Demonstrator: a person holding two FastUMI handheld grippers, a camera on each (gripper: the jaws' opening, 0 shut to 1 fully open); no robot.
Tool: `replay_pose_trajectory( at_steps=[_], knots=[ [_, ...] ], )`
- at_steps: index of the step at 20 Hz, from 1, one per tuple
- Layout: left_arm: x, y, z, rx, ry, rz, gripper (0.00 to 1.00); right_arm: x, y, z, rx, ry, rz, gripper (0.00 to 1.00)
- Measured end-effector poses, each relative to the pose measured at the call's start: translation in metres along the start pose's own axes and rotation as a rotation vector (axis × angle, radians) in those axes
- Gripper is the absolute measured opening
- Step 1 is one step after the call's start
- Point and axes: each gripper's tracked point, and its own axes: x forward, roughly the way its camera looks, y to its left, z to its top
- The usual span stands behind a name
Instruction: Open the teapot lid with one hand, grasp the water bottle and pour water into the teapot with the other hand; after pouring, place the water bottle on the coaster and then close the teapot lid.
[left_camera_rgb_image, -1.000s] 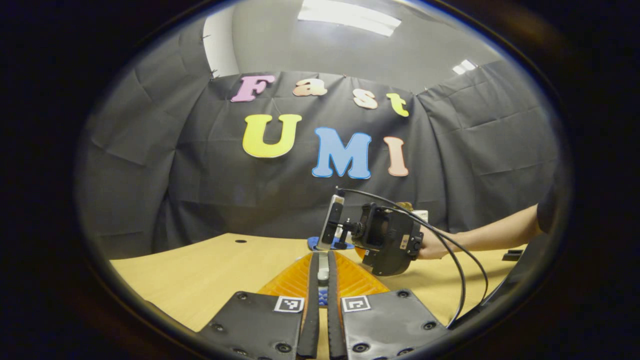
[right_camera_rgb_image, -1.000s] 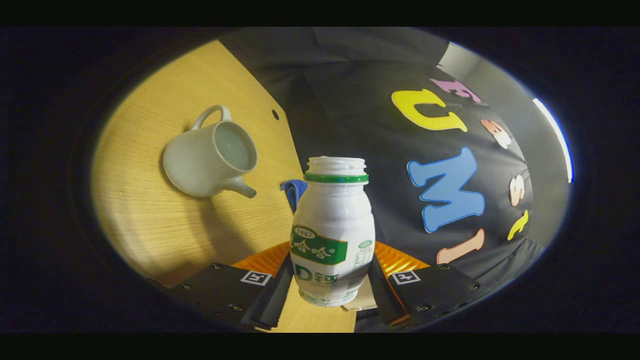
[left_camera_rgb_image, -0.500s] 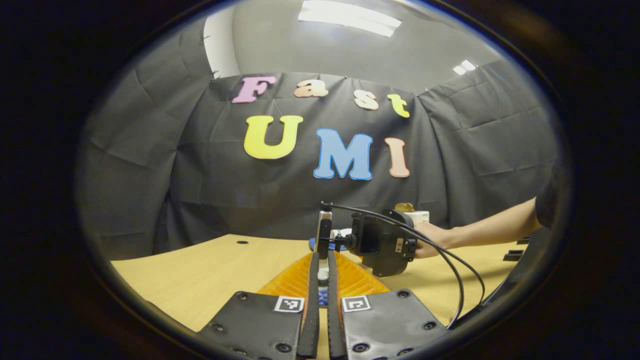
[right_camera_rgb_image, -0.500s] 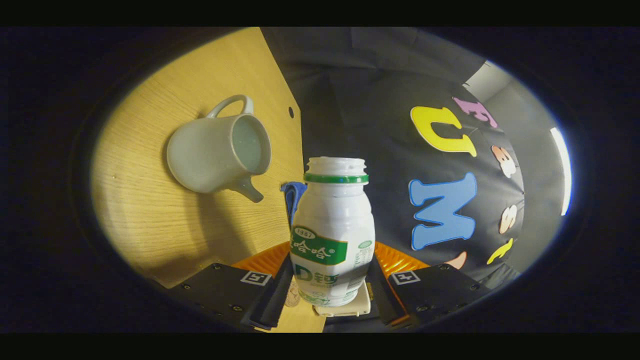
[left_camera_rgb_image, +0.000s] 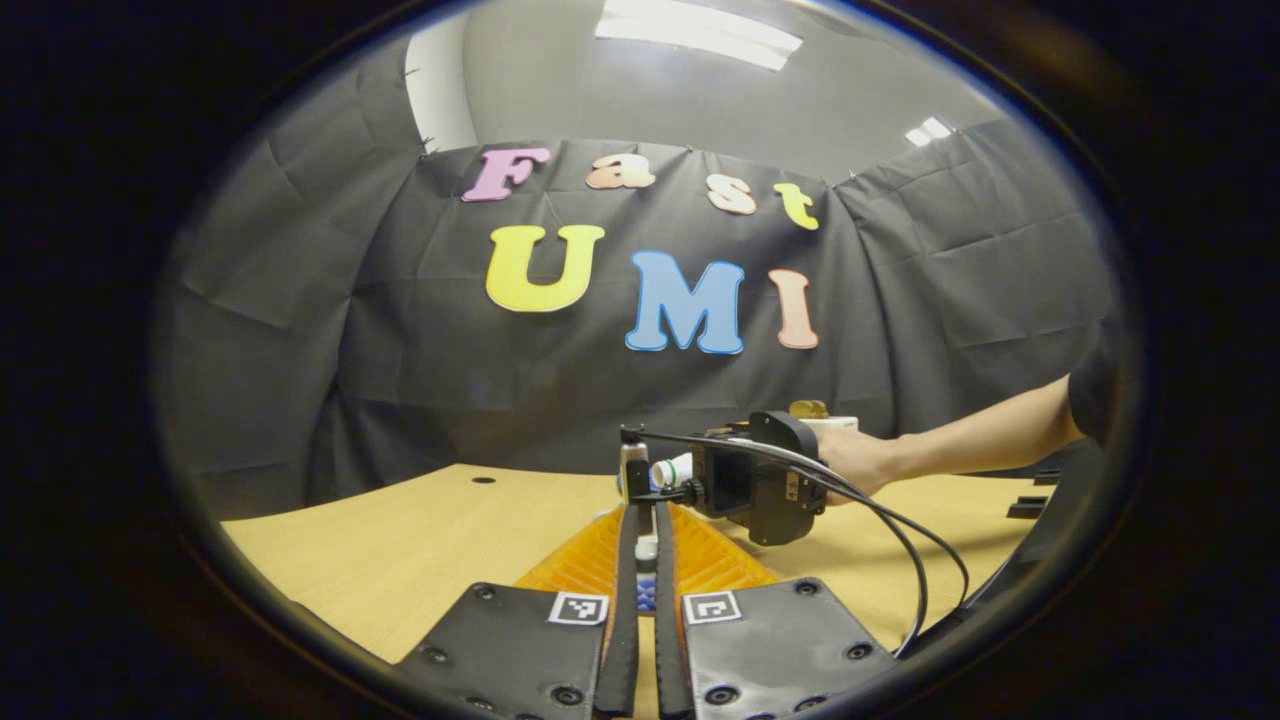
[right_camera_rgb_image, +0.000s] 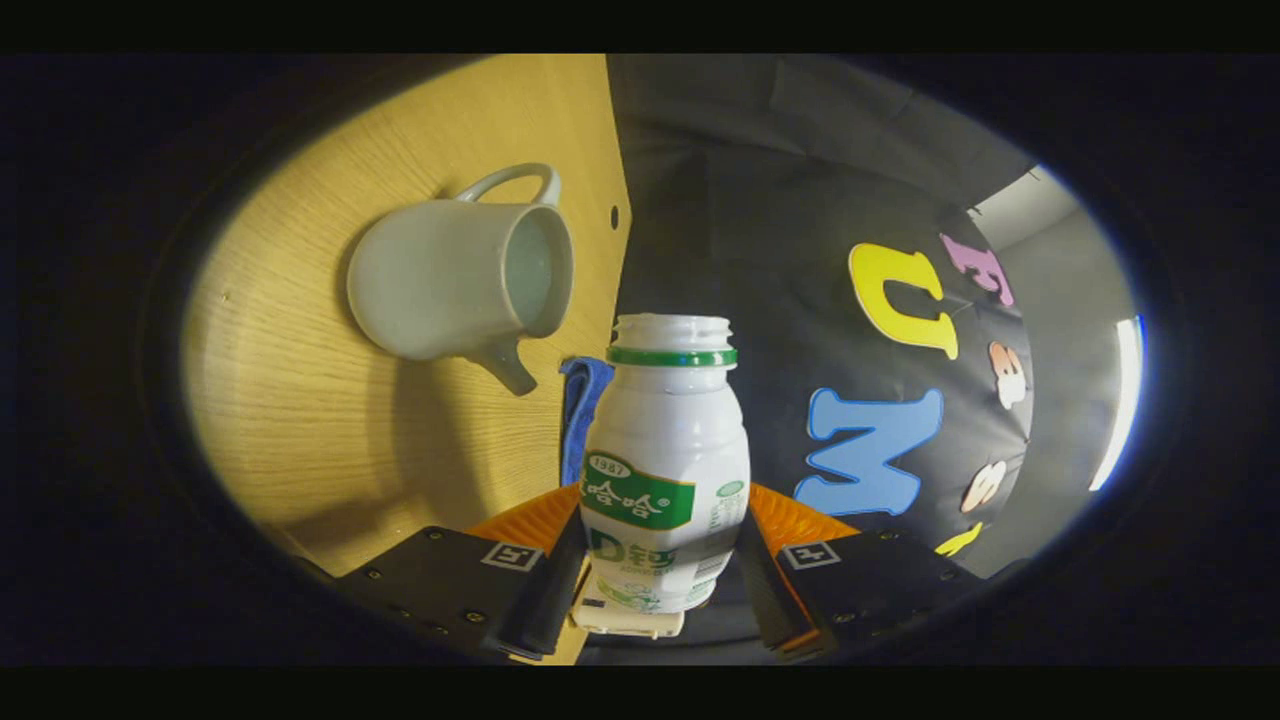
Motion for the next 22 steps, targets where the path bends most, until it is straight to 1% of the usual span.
replay_pose_trajectory(
  at_steps=[1, 2, 5, 6, 7, 16, 17, 18, 22],
  knots=[
    [0.000, 0.000, 0.001, 0.000, 0.000, 0.000, 0.13, 0.001, 0.000, 0.001, -0.018, -0.002, -0.001, 0.72],
    [0.000, 0.000, 0.000, 0.000, 0.000, 0.000, 0.17, 0.001, 0.000, 0.000, -0.032, -0.003, 0.000, 0.72],
    [0.001, 0.001, 0.000, 0.007, 0.004, 0.001, 0.17, 0.002, 0.001, 0.002, -0.062, -0.003, -0.001, 0.72],
    [0.000, 0.001, 0.000, 0.006, 0.004, 0.002, 0.13, 0.000, -0.001, 0.002, -0.075, -0.006, -0.006, 0.72],
    [0.000, 0.002, 0.000, 0.002, 0.004, 0.002, 0.17, 0.001, -0.002, 0.004, -0.088, -0.009, -0.012, 0.72],
    [-0.001, 0.005, 0.001, 0.003, 0.002, 0.007, 0.17, 0.001, -0.012, 0.012, -0.150, -0.030, -0.036, 0.72],
    [-0.001, 0.005, 0.002, 0.003, 0.003, 0.007, 0.13, 0.001, -0.013, 0.013, -0.157, -0.031, -0.038, 0.72],
    [-0.001, 0.005, 0.001, 0.004, 0.005, 0.007, 0.17, 0.001, -0.014, 0.013, -0.165, -0.033, -0.041, 0.72],
    [-0.001, 0.005, -0.001, 0.003, 0.015, 0.005, 0.17, 0.002, -0.018, 0.013, -0.201, -0.033, -0.054, 0.72]
  ],
)
